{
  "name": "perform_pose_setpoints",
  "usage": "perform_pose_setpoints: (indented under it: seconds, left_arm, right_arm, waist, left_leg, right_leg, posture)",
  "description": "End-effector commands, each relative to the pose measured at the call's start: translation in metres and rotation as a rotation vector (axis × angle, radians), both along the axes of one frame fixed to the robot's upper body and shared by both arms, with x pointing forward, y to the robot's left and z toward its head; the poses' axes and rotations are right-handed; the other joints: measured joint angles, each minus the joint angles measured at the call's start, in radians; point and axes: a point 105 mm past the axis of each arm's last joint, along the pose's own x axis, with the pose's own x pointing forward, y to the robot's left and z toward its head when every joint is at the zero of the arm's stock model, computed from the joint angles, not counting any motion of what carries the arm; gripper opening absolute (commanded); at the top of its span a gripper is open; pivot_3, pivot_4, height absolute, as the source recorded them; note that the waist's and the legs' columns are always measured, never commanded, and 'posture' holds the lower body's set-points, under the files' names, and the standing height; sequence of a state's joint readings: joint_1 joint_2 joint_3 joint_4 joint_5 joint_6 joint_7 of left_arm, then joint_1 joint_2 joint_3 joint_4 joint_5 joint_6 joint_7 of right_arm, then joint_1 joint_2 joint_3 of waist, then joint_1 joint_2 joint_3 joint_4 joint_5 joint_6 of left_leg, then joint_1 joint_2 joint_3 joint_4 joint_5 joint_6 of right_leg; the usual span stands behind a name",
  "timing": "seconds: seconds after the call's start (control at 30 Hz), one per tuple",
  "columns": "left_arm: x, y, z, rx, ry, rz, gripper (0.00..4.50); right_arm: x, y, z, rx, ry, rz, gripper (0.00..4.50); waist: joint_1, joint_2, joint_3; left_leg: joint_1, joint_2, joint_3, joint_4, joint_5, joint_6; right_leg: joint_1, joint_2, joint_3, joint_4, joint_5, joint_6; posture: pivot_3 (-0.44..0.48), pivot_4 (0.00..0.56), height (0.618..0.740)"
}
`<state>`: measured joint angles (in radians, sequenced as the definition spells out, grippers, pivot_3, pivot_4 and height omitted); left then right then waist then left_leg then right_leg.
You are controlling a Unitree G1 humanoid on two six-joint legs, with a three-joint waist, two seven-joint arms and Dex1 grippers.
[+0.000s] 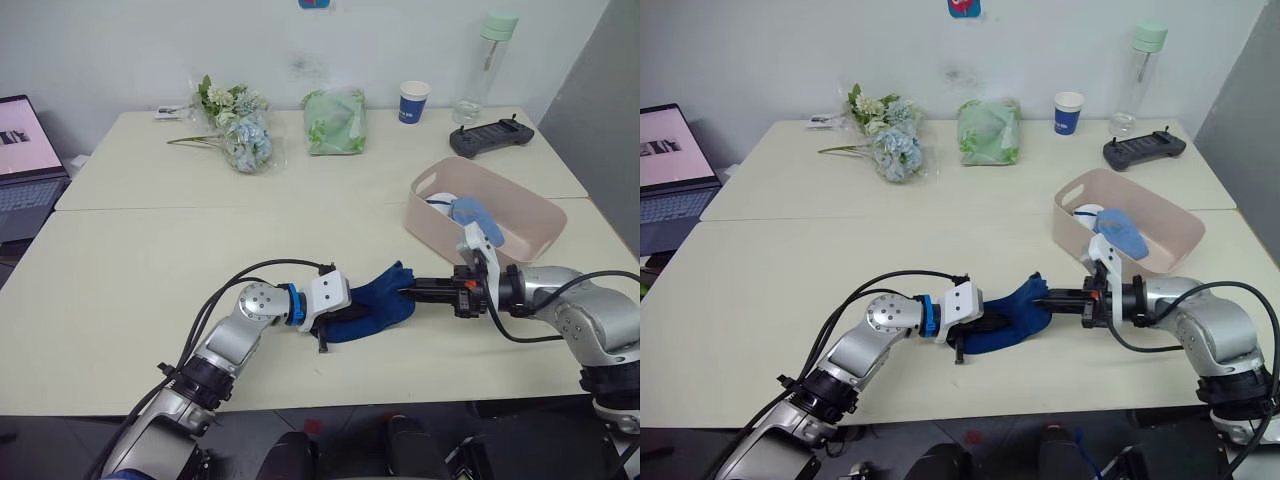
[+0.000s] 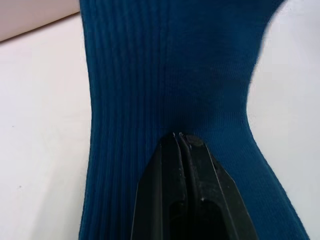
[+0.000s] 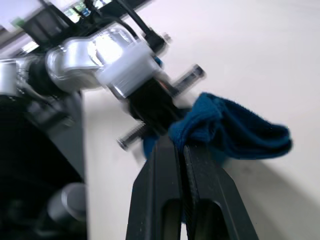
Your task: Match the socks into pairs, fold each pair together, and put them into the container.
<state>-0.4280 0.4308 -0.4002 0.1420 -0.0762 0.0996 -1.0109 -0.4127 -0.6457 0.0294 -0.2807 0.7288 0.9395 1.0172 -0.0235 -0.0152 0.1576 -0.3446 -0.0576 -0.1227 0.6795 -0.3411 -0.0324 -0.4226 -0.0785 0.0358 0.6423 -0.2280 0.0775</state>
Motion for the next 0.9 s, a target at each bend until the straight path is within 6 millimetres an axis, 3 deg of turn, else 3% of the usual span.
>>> perform_pose_setpoints:
  seconds: [0.03, 0.13, 0.23, 0.37, 0.43, 0.5, 0.67, 0.87, 0.9]
  left_arm:
    - [-0.007, 0.014, -0.022, 0.06, 0.086, 0.035, 0.06]
    - [-0.005, 0.022, -0.016, 0.07, 0.059, 0.049, 0.06]
    - [-0.004, 0.029, 0.009, 0.008, 0.069, 0.094, 0.06]
    - [-0.018, 0.046, 0.035, 0.036, 0.061, 0.061, 0.06]
    - [-0.026, 0.07, 0.073, -0.026, 0.093, 0.101, 0.06]
    - [-0.031, 0.098, 0.092, -0.015, 0.106, 0.161, 0.06]
    - [-0.025, 0.136, 0.092, 0.031, 0.089, 0.316, 0.06]
    - [-0.024, 0.129, 0.099, -0.016, 0.065, 0.336, 0.06]
    - [-0.022, 0.126, 0.099, -0.024, 0.046, 0.342, 0.02]
  right_arm:
    - [-0.007, 0.014, 0.015, 0.052, -0.023, 0.038, 0.0]
    - [-0.008, 0.022, 0.005, 0.028, -0.019, 0.06, 0.0]
    - [-0.002, 0.027, -0.001, 0.007, -0.031, 0.064, 0.0]
    - [-0.001, 0.033, -0.003, -0.025, -0.056, 0.113, 0.0]
    - [-0.001, 0.046, -0.002, -0.018, -0.068, 0.148, 0.0]
    - [-0.001, 0.061, -0.003, -0.018, -0.078, 0.188, 0.0]
    - [0.003, 0.077, -0.024, -0.108, -0.094, 0.23, 0.0]
    - [0.006, 0.081, -0.044, -0.194, -0.137, 0.257, 0.0]
    - [0.007, 0.082, -0.043, -0.18, -0.123, 0.249, 0.25]
  waist:
    - [0.0, 0.0, 0.0]
    - [0.0, 0.0, 0.0]
    - [-0.007, 0.0, 0.0]
    - [-0.011, 0.0, 0.001]
    - [-0.012, -0.001, 0.002]
    - [-0.014, -0.001, 0.003]
    - [-0.005, 0.001, 0.003]
    - [-0.003, -0.001, 0.004]
    - [-0.004, -0.001, 0.004]
  left_leg:
    - [0.0, 0.0, 0.0, 0.0, 0.0, 0.0]
    - [0.0, 0.0, 0.0, 0.0, 0.0, 0.0]
    - [0.0, 0.0, 0.0, 0.0, 0.0, 0.0]
    - [-0.001, 0.0, 0.0, 0.0, 0.0, 0.0]
    - [-0.001, 0.0, 0.0, -0.001, 0.0, 0.0]
    - [-0.002, 0.003, 0.0, -0.001, 0.0, 0.0]
    - [-0.002, 0.002, 0.0, -0.002, 0.0, 0.0]
    - [-0.003, 0.001, -0.001, -0.001, 0.0, 0.0]
    - [-0.003, 0.001, -0.001, -0.001, 0.0, 0.0]
  right_leg:
    - [0.0, 0.0, 0.0, 0.0, 0.0, 0.0]
    - [0.0, -0.001, 0.0, 0.0, 0.0, 0.0]
    - [-0.001, 0.0, 0.0, 0.001, 0.0, 0.0]
    - [-0.003, 0.002, 0.001, 0.001, 0.0, 0.0]
    - [-0.003, 0.002, 0.0, 0.001, 0.0, 0.0]
    - [-0.005, 0.002, 0.0, 0.002, 0.0, 0.0]
    - [-0.004, 0.002, 0.001, 0.0, 0.0, 0.0]
    - [-0.004, 0.001, -0.001, 0.0, 0.0, 0.0]
    - [-0.004, 0.001, -0.001, 0.0, 0.0, 0.0]
  posture:
    - [0.0, 0.15, 0.74]
    - [0.0, 0.15, 0.74]
    - [0.0, 0.15, 0.74]
    - [0.0, 0.15, 0.74]
    - [0.0, 0.15, 0.74]
    - [0.0, 0.15, 0.74]
    - [0.0, 0.15, 0.74]
    - [0.0, 0.15, 0.74]
    - [0.0, 0.15, 0.74]
